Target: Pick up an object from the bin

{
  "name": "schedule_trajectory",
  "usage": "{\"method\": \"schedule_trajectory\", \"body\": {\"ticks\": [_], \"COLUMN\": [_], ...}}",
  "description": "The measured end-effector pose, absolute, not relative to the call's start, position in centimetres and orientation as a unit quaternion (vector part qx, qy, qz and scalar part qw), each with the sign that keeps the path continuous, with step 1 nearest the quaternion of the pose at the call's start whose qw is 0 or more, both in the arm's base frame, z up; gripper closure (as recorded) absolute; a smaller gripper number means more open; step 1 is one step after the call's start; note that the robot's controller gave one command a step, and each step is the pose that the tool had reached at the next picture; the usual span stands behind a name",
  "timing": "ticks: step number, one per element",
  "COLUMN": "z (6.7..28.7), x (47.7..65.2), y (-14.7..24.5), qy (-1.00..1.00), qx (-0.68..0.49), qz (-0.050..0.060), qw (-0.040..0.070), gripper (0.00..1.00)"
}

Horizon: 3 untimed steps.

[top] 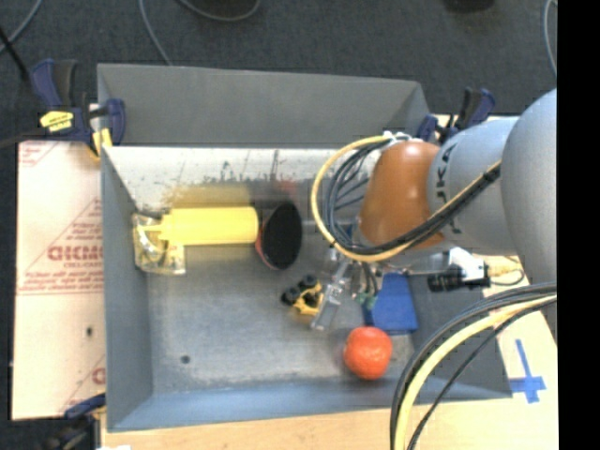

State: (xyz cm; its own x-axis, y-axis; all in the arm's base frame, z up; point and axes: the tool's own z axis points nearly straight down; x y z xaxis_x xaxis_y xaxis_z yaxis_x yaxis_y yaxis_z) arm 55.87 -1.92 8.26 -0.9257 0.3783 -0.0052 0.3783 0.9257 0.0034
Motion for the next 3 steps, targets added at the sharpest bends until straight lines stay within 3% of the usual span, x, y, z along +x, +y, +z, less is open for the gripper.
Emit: {"method": "schedule_trajectory", "body": {"ticks": [1, 3], "z": [7.13, 7.36], "x": [56.28, 56.2], "y": [-1.74, -1.73], "qy": [0.991, 0.991], "qx": [0.131, 0.131], "qz": [0.0, 0.0], "qw": [0.006, 0.006], "gripper": [1.0, 1.0]}}
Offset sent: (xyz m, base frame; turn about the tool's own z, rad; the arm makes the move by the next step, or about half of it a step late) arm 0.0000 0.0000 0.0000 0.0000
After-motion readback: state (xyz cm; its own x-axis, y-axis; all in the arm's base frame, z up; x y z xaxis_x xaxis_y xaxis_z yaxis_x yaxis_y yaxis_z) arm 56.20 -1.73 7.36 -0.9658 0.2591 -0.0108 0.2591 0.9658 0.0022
